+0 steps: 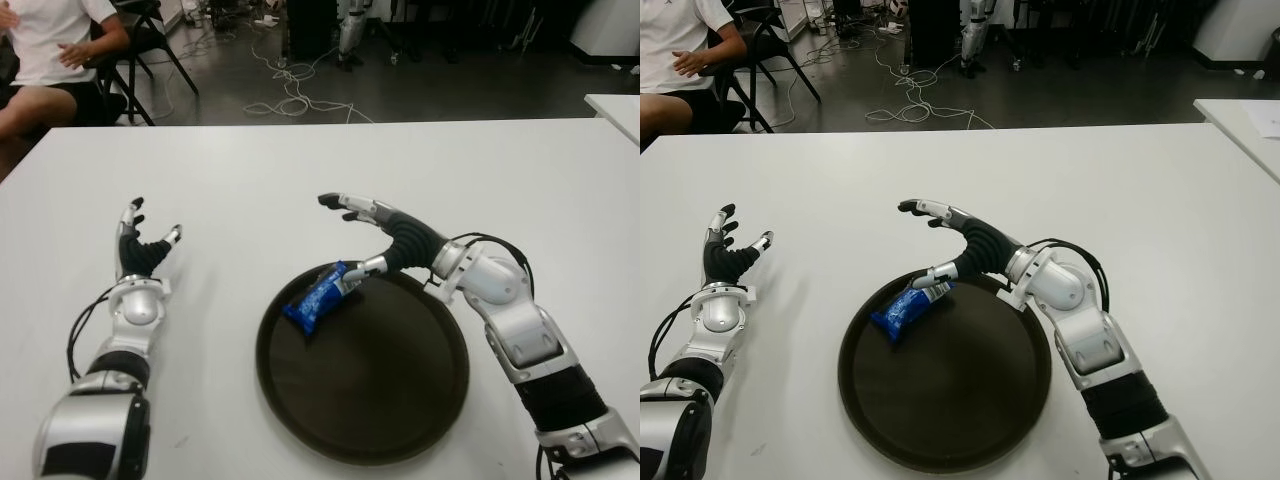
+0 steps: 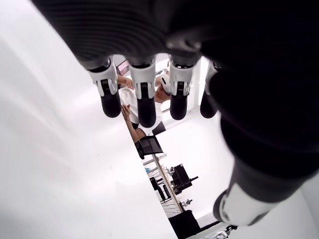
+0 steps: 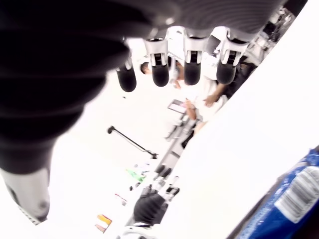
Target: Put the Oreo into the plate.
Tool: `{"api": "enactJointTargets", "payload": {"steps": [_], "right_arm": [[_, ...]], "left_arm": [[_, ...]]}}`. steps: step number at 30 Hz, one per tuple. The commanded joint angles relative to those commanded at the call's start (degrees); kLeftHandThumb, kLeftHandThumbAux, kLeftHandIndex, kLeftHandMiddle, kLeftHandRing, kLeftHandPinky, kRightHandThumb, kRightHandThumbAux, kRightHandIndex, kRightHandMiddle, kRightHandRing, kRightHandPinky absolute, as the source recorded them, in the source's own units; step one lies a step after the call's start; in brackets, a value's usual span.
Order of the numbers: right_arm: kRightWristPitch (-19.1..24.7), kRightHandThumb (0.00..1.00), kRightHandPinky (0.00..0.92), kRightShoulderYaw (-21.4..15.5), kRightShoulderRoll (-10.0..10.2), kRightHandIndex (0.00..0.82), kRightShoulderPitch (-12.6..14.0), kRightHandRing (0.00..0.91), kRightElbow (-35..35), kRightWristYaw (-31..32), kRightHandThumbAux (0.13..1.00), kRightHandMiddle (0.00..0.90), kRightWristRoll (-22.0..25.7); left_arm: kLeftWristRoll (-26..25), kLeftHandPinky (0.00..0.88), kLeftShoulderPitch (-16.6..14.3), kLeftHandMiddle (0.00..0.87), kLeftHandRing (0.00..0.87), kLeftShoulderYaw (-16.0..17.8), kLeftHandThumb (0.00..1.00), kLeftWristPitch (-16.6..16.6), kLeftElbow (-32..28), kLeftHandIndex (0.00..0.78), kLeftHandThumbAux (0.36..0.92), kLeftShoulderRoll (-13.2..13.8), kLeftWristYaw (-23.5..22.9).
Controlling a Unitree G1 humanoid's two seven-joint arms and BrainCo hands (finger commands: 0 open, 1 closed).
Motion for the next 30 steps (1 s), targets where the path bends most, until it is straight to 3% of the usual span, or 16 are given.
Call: {"api": "enactJointTargets", "payload": {"steps": [14,20,22,26,30], "right_arm": [[-1.5,0.000,0.024,-0.1,0.0,0.063,-0.2,0.047,2.9,1.0,0.595,0.055,0.5],[-1.4,0.000,0.013,-1.8,0.5,0.052,-0.4,0.041,3.4,1.8,0.603,0.049,3.2],[-2.7,0.000,0.013,-2.6,0.6,0.050,-1.8,0.040,6.2,1.8,0.604,0.047,3.7],[-14.4,0.000,0.017,-4.2,0.7,0.045,-7.4,0.035,24.5,-0.7,0.601,0.042,1.8],[-16.0,0.000,0.021,-5.6,0.2,0.045,-5.6,0.035,22.3,-6.7,0.601,0.046,-1.1]], "left_arm": [[-0.6,0.080,0.2,0.098,0.085,0.4,0.000,-0.4,0.1,0.059,0.779,-0.5,-0.2],[-0.4,0.073,0.3,0.096,0.086,0.3,0.000,-0.3,0.2,0.061,0.767,-0.7,0.2],[-0.4,0.071,0.3,0.094,0.085,0.4,0.000,-0.3,0.2,0.060,0.763,-0.8,0.3],[-0.5,0.077,0.3,0.096,0.086,0.4,0.000,-0.3,0.4,0.059,0.758,-0.9,0.4],[-0.4,0.072,0.3,0.103,0.091,0.4,0.000,-0.3,0.6,0.066,0.755,-0.9,0.4]]}}
